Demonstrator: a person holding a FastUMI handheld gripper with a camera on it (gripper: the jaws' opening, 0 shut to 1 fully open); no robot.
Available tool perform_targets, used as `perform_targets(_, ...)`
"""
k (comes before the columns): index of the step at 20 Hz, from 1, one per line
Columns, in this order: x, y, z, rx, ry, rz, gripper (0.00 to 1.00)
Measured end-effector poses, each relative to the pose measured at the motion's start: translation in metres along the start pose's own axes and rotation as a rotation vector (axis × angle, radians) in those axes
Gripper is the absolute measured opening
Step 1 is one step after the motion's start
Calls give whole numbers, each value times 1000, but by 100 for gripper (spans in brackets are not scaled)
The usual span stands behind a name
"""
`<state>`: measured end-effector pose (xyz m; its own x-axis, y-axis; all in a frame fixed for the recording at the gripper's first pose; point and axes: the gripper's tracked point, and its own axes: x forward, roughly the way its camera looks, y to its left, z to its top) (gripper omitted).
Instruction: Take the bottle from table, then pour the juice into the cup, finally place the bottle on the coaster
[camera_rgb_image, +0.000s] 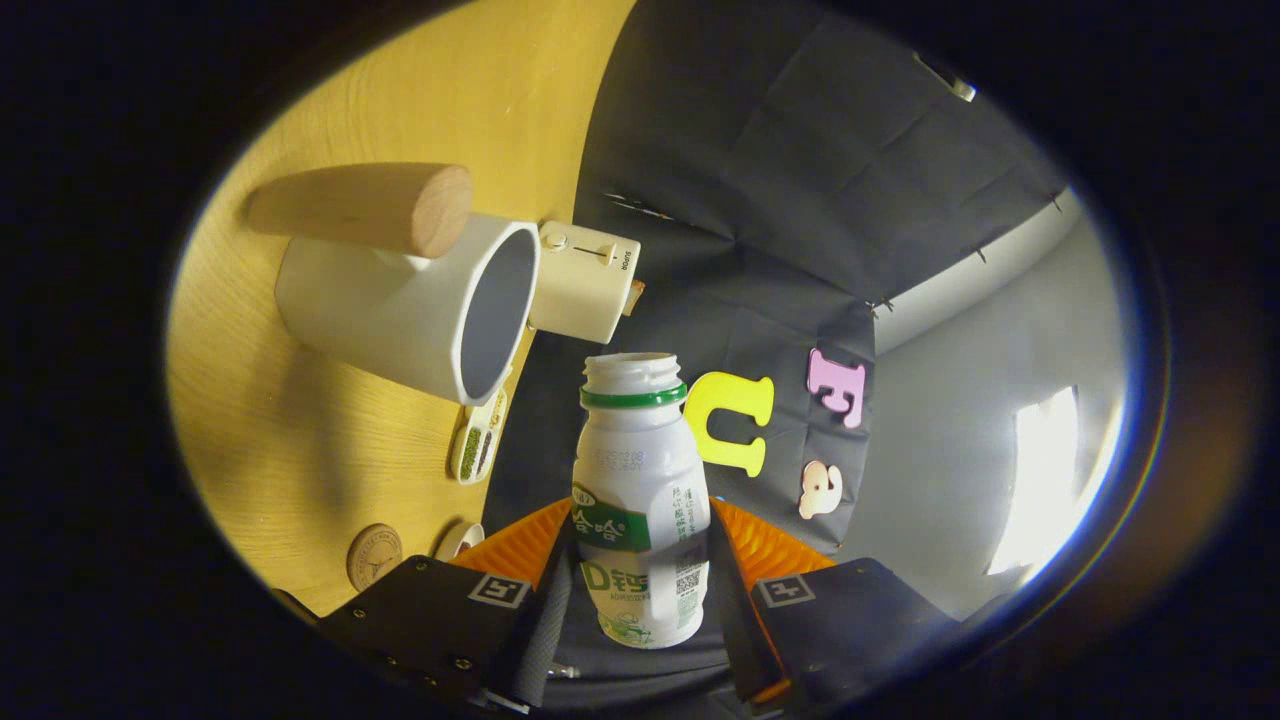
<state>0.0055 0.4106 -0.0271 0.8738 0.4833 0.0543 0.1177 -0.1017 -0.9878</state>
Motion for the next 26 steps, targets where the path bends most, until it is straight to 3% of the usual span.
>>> perform_targets(13,-8,9,-6,561,51,137,68)
perform_targets(21,5,7,-33,1047,108,228,68)
perform_targets(26,18,21,-62,1285,157,256,68)
